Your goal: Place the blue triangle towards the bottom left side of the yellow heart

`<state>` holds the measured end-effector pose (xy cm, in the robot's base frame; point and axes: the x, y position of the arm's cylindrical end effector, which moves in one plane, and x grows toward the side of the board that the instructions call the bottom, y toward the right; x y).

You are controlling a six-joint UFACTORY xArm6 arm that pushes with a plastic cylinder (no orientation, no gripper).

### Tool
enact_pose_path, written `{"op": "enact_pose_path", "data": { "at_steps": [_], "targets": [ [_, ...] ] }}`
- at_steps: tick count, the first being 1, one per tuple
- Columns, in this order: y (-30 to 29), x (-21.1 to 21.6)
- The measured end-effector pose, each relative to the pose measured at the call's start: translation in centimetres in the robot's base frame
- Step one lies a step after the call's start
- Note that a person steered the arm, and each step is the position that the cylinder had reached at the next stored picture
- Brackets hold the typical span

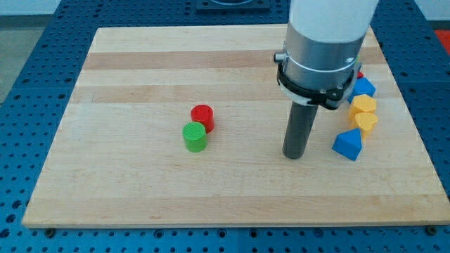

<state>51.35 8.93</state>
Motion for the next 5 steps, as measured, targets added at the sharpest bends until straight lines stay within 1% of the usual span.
{"op": "enact_pose_path", "data": {
  "at_steps": [1, 2, 5],
  "targets": [
    [0.3, -1.5],
    [3.1, -1.2],
    [7.9, 2.5]
  ]
}}
